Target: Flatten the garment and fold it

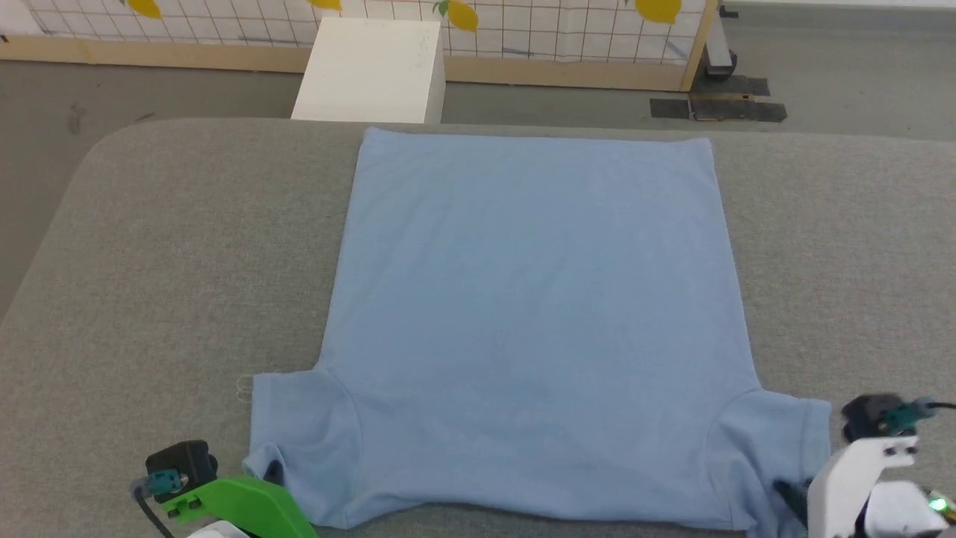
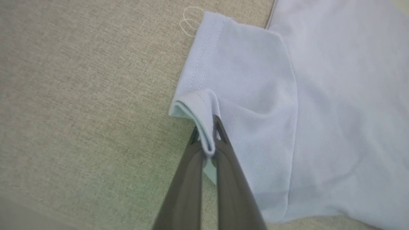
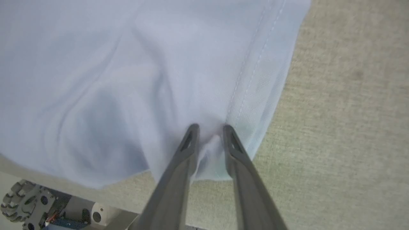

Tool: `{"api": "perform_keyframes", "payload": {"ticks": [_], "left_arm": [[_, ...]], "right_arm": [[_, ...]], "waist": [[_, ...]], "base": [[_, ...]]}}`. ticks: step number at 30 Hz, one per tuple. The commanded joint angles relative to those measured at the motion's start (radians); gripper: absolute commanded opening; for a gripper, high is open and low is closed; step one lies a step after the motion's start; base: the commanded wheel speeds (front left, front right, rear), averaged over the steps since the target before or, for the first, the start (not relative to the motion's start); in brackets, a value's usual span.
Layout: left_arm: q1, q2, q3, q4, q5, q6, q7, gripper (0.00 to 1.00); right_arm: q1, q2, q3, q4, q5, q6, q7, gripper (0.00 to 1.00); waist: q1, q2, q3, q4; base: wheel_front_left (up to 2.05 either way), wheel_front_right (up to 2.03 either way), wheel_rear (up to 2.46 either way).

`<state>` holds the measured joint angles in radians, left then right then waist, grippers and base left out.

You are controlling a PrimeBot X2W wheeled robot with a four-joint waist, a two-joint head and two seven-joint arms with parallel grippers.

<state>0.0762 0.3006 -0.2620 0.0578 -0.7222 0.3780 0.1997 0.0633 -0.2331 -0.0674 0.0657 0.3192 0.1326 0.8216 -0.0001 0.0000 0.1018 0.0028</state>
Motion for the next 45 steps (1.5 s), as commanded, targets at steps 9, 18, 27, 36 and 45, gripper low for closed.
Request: {"api": "perform_keyframes", "payload": {"ticks": [9, 18, 27, 36, 45], "left_arm": [[0.008, -0.008, 0.048, -0.059, -0.027, -0.006, -0.051, 0.00], [-0.077, -0.021, 0.011, -0.189, -0.002, -0.003, -0.041, 0.00], [-0.136, -0.050, -0.020, -0.286, 0.001, -0.019, -0.048, 0.00], [-0.128, -0.080, -0.038, -0.345, -0.033, -0.039, -0.052, 0.00], [-0.145, -0.094, -0.043, -0.316, -0.044, -0.058, -0.070, 0.00]], "right_arm": [[-0.211, 0.067, -0.144, -0.134, 0.148, -0.002, -0.268, 1.00], [-0.630, -0.024, -0.174, 0.020, 0.010, -0.002, -0.282, 1.00], [-0.964, -0.099, -0.144, 0.231, -0.180, -0.002, -0.141, 1.00], [-1.103, -0.168, -0.045, 0.305, -0.297, -0.002, 0.127, 1.00], [-1.083, -0.174, -0.060, 0.300, -0.288, -0.002, 0.332, 0.00]], "waist": [[0.0001, 0.0000, -0.002, -0.010], [0.0001, 0.0000, 0.230, 0.077], [0.0001, 0.0000, 0.458, 0.187], [0.0001, 0.0000, 0.578, 0.251], [0.0001, 0.0000, 0.600, 0.262]], "base": [[0.00, 0.00, 0.00], [0.00, 0.00, 0.00], [0.00, 0.00, 0.00], [0.00, 0.00, 0.00], [0.00, 0.00, 0.00]]}}
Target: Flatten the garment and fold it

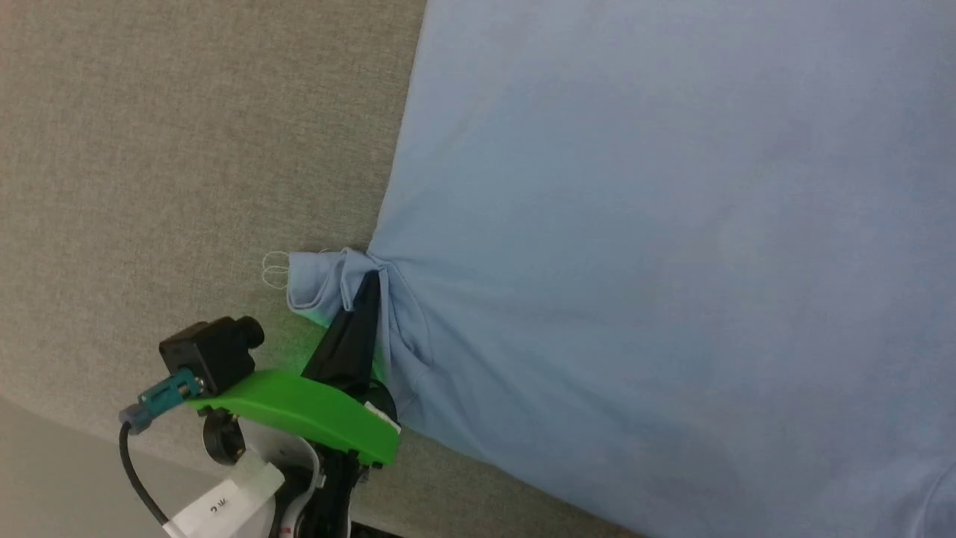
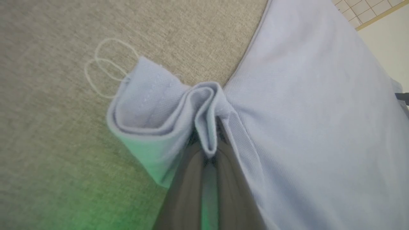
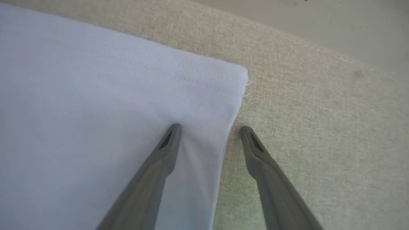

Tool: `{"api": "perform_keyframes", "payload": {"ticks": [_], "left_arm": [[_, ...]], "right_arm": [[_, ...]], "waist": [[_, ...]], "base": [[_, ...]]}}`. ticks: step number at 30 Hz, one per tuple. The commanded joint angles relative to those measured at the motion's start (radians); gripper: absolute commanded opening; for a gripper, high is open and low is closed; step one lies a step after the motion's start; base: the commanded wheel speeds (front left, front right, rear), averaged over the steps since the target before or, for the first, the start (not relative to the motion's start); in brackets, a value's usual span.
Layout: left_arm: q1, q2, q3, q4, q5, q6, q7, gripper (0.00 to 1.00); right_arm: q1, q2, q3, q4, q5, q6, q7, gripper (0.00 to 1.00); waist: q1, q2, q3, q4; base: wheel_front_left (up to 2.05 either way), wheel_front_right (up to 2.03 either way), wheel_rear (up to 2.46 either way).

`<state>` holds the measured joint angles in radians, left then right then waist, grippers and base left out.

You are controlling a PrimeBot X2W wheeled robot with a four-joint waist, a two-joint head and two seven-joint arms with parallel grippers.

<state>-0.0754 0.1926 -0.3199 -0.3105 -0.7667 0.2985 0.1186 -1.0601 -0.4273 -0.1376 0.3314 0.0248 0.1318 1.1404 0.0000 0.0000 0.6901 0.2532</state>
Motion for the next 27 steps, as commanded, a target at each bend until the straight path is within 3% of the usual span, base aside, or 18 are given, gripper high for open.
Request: {"api": "perform_keyframes", "payload": {"ticks": [1, 10, 16, 21, 27], "left_arm": [[0.005, 0.016, 0.016, 0.056, 0.001, 0.021, 0.010, 0.00], [0.005, 0.051, 0.038, 0.094, 0.012, 0.025, 0.010, 0.00], [0.047, 0.088, 0.054, 0.080, 0.022, 0.059, 0.038, 0.00], [0.084, 0.117, 0.068, 0.057, 0.018, 0.080, 0.067, 0.00], [0.116, 0.134, 0.071, 0.043, 0.018, 0.102, 0.093, 0.00]], "right_arm": [[0.044, 0.017, 0.008, 0.024, 0.007, -0.001, 0.006, 0.00], [0.092, -0.017, -0.031, -0.077, 0.114, -0.001, -0.175, 0.00], [0.290, -0.069, -0.047, -0.200, 0.219, -0.001, -0.258, 0.00], [0.533, -0.023, -0.095, -0.311, 0.269, -0.001, -0.262, 0.00], [0.846, 0.090, -0.140, -0.413, 0.306, -0.001, -0.232, 0.00]], "waist": [[0.0000, 0.0000, 0.006, 0.008], [0.0000, 0.0000, -0.156, -0.073], [0.0000, 0.0000, -0.313, -0.154], [0.0000, 0.0000, -0.402, -0.217], [0.0000, 0.0000, -0.470, -0.269]], "base": [[0.00, 0.00, 0.00], [0.00, 0.00, 0.00], [0.00, 0.00, 0.00], [0.00, 0.00, 0.00], [0.00, 0.00, 0.00]]}}
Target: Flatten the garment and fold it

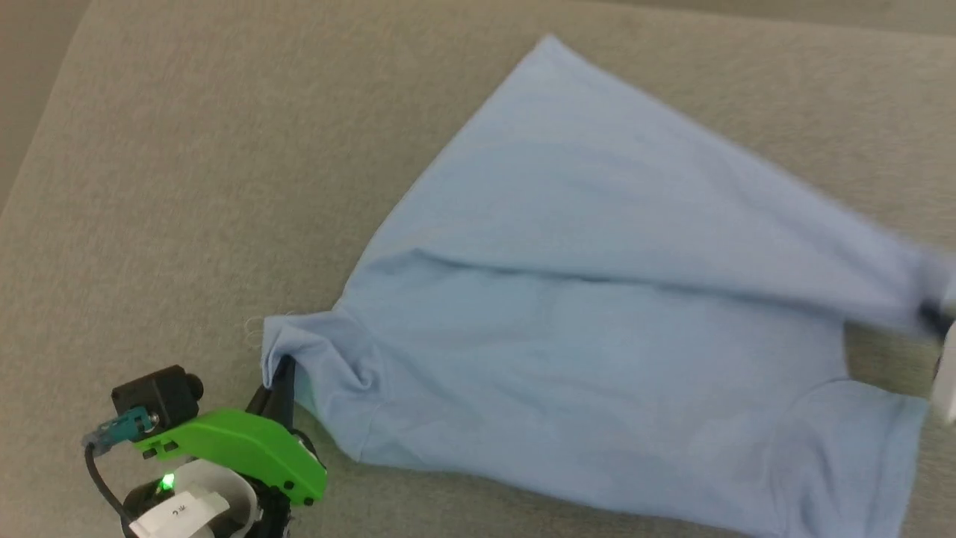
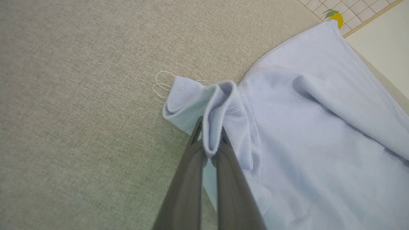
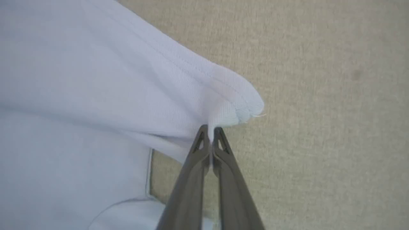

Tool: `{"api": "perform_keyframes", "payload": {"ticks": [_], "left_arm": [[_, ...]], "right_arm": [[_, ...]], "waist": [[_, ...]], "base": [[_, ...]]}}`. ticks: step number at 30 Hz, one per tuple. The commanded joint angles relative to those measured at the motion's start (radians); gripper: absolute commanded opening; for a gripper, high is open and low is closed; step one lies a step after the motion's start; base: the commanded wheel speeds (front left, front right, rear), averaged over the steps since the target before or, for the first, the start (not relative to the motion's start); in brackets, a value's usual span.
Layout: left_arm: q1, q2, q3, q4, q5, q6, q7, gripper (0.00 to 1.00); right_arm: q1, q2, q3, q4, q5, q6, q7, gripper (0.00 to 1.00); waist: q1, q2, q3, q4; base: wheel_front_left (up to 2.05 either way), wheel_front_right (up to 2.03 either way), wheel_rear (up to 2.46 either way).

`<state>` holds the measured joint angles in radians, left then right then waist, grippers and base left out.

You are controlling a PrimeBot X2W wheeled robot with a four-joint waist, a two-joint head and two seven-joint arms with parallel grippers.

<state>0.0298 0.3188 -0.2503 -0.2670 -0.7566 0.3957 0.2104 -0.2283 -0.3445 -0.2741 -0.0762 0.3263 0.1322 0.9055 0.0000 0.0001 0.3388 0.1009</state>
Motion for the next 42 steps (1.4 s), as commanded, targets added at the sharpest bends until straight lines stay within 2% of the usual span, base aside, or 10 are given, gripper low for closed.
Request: {"api": "perform_keyframes", "payload": {"ticks": [1, 5, 10, 11, 12, 19, 23, 30, 33, 42], "left_arm": [[0.016, 0.011, 0.002, -0.002, 0.007, 0.007, 0.005, 0.00], [0.031, 0.020, 0.001, -0.001, 0.007, 0.016, 0.017, 0.00], [0.044, 0.016, -0.001, 0.014, -0.001, 0.021, 0.021, 0.00], [0.048, 0.015, -0.001, 0.018, -0.002, 0.022, 0.021, 0.00], [0.051, 0.013, -0.001, 0.020, -0.004, 0.022, 0.020, 0.00], [0.059, 0.007, -0.006, 0.022, -0.003, 0.028, 0.015, 0.00], [0.047, 0.003, -0.011, 0.013, 0.004, 0.034, 0.012, 0.00], [0.008, -0.017, -0.032, 0.007, 0.011, 0.027, 0.004, 0.00], [-0.025, -0.043, -0.058, 0.023, 0.013, 0.011, -0.008, 0.00], [-0.092, -0.089, -0.107, 0.064, 0.016, -0.032, -0.032, 0.00]], "right_arm": [[0.067, 0.033, -0.005, -0.018, 0.009, -0.002, 0.009, 0.00], [0.278, 0.130, 0.029, -0.048, 0.040, -0.002, 0.073, 0.00], [0.374, 0.174, 0.063, -0.054, 0.080, -0.002, 0.108, 0.00], [0.375, 0.177, 0.066, -0.061, 0.094, -0.002, 0.095, 0.44], [0.368, 0.181, 0.058, -0.067, 0.106, -0.002, 0.074, 1.00], [0.181, 0.167, 0.051, -0.096, 0.189, -0.002, -0.227, 1.00], [0.039, 0.167, 0.111, -0.034, 0.188, -0.002, -0.304, 1.00], [-0.249, 0.145, 0.295, 0.168, 0.063, -0.002, -0.285, 1.00], [-0.462, 0.163, 0.383, 0.374, -0.068, -0.002, -0.212, 1.00], [-0.686, 0.105, 0.506, 0.627, -0.236, -0.002, -0.064, 1.00]], "waist": [[0.0000, -0.0001, -0.130, -0.123], [0.0000, -0.0001, -0.162, -0.139], [0.0000, -0.0001, -0.186, -0.150], [0.0000, -0.0001, -0.189, -0.152], [0.0000, -0.0001, -0.192, -0.153], [0.0000, -0.0001, -0.194, -0.137], [0.0000, -0.0001, -0.165, -0.100], [0.0000, -0.0001, -0.071, -0.001], [0.0000, -0.0001, 0.009, 0.073], [0.0000, -0.0001, 0.116, 0.175]], "base": [[0.00, 0.00, 0.00], [0.00, 0.00, 0.00], [0.00, 0.00, 0.00], [0.00, 0.00, 0.00], [0.00, 0.00, 0.00], [0.00, 0.00, 0.00], [0.00, 0.00, 0.00], [0.00, 0.00, 0.00], [0.00, 0.00, 0.00], [0.00, 0.00, 0.00]]}}
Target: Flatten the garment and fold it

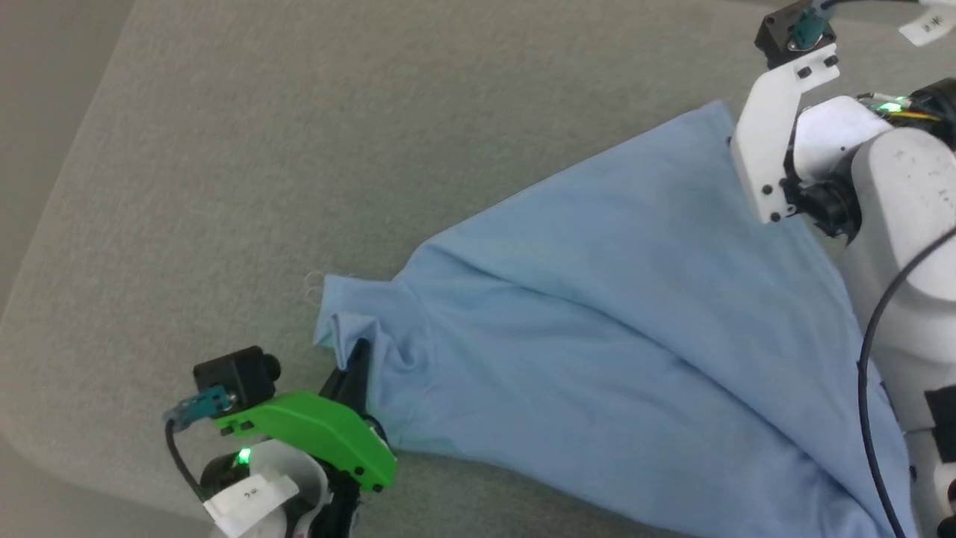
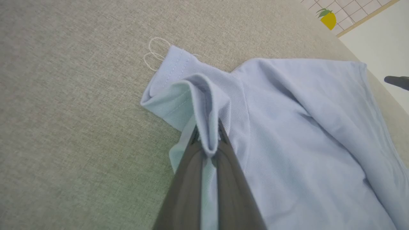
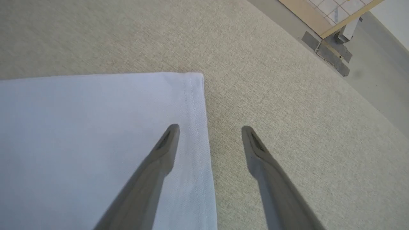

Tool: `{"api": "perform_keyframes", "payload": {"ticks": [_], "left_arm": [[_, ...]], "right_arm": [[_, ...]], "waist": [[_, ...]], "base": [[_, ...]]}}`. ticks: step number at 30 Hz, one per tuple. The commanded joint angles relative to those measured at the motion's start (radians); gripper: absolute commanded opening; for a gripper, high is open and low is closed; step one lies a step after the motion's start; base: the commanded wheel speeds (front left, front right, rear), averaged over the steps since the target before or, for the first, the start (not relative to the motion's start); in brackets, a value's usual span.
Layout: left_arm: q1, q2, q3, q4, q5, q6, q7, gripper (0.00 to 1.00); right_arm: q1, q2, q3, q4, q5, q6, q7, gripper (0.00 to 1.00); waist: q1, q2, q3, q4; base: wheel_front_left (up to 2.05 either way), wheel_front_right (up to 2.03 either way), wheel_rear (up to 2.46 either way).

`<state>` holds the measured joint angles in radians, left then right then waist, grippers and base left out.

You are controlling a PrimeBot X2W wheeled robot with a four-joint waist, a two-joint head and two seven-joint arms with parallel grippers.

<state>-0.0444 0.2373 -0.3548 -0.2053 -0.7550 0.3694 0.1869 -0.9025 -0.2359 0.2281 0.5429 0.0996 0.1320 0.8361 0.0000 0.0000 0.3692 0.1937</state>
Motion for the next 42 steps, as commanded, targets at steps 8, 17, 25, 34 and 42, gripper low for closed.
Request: {"api": "perform_keyframes", "payload": {"ticks": [8, 17, 25, 34, 42], "left_arm": [[-0.048, -0.026, -0.009, 0.034, 0.009, -0.021, -0.026, 0.00], [-0.029, 0.005, 0.020, 0.055, 0.007, -0.015, -0.032, 0.00], [0.047, 0.042, 0.045, 0.043, -0.002, 0.012, -0.018, 0.00], [0.129, 0.059, 0.057, 0.044, -0.020, 0.026, -0.011, 0.00], [0.165, 0.034, 0.087, 0.011, -0.083, -0.017, -0.045, 0.00]], "right_arm": [[-0.035, -0.013, 0.080, 0.106, 0.012, -0.001, 0.076, 1.00], [-0.001, -0.068, 0.064, 0.009, 0.219, -0.001, -0.045, 0.00], [0.263, -0.220, -0.048, -0.274, 0.390, -0.001, -0.205, 0.00], [0.769, -0.121, -0.346, -0.566, 0.424, -0.001, -0.146, 0.00], [1.012, 0.050, -0.480, -0.776, 0.548, -0.001, 0.003, 0.00]], "waist": [[0.0000, 0.0000, 0.108, 0.085], [0.0000, 0.0000, -0.010, 0.015], [0.0000, 0.0000, -0.179, -0.101], [0.0000, 0.0000, -0.307, -0.207], [0.0000, 0.0000, -0.338, -0.258]], "base": [[0.00, 0.00, 0.00], [0.00, 0.00, 0.00], [0.00, 0.00, 0.00], [0.00, 0.00, 0.00], [0.00, 0.00, 0.00]]}}
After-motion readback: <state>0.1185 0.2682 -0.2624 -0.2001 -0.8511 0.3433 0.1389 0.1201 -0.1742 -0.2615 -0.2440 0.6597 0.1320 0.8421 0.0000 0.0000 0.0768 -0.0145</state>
